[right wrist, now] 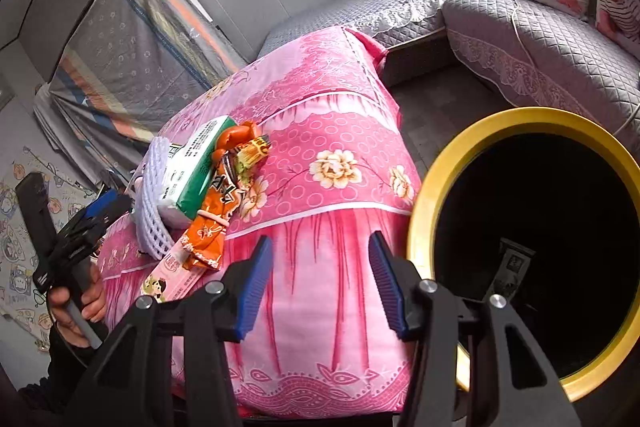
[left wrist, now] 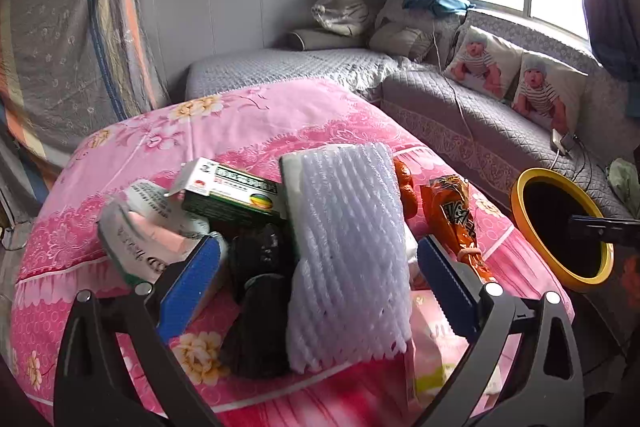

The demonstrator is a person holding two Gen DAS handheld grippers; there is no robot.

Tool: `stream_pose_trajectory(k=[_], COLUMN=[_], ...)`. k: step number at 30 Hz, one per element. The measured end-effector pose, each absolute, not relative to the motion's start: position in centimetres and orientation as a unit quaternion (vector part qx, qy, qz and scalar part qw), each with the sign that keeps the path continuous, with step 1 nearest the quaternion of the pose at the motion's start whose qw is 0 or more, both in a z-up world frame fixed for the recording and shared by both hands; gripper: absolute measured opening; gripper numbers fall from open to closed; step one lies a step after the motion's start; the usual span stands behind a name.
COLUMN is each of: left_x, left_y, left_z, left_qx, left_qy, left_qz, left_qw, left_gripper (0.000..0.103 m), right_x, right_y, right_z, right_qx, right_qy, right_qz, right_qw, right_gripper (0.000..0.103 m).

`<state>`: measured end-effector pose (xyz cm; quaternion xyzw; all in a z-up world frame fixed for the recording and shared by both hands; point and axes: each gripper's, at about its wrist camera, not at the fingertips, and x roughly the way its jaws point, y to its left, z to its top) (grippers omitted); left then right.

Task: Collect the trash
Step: 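Grasp the white foam net sleeve with the left gripper, then grasp the orange snack packet with the right gripper while the left holds the foam net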

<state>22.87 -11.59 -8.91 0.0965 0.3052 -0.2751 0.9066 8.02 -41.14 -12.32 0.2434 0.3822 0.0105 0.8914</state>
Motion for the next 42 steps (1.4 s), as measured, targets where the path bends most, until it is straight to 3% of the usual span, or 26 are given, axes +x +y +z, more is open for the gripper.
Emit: stream_pose_trajectory(k=[5, 6, 7, 10, 13, 15, 17, 26, 33, 42], left_x=[24.8, 24.9, 25.1, 25.3, 24.8, 24.1, 23.7, 21.5, 19.1, 17.1], left_y=[-13.4, -13.3, -13.2, -12.6, -12.4, -12.3, -11.9, -8.9, -6.0, -4.6], left_z=[-10.6, -11.0, -11.4, -11.7, -11.4, -11.1, -10.8, -8.6, -6.5, -5.4], left_qx=[0.099, 0.099, 0.096, 0.079, 0.082, 0.088, 0.090, 0.057, 0.036, 0.027], left_qy=[0.336, 0.339, 0.345, 0.358, 0.347, 0.334, 0.325, 0.282, 0.247, 0.225], left_qz=[-0.275, -0.273, -0.275, -0.284, -0.282, -0.282, -0.283, -0.273, -0.263, -0.261], left_qw=[0.895, 0.895, 0.892, 0.886, 0.891, 0.895, 0.898, 0.918, 0.932, 0.939], left_gripper=[0.094, 0.088, 0.071, 0.044, 0.029, 0.025, 0.023, 0.022, 0.022, 0.022], right_x=[7.9, 7.9, 7.8, 7.6, 7.9, 8.3, 9.1, 16.0, 19.7, 23.3], right_y=[-41.5, -41.5, -41.6, -41.8, -41.5, -40.9, -39.9, -34.9, -32.8, -31.1], right_z=[-12.3, -12.4, -12.4, -12.4, -12.3, -12.2, -12.0, -11.8, -12.8, -15.3], right_qx=[0.244, 0.244, 0.244, 0.245, 0.248, 0.248, 0.244, 0.225, 0.183, 0.150], right_qy=[0.383, 0.382, 0.382, 0.383, 0.388, 0.391, 0.397, 0.438, 0.466, 0.496], right_qz=[0.011, 0.011, 0.011, 0.014, 0.028, 0.044, 0.064, 0.113, 0.076, 0.041], right_qw=[0.891, 0.891, 0.891, 0.891, 0.887, 0.885, 0.883, 0.863, 0.863, 0.854], right_gripper=[0.048, 0.048, 0.048, 0.048, 0.049, 0.050, 0.054, 0.055, 0.069, 0.066])
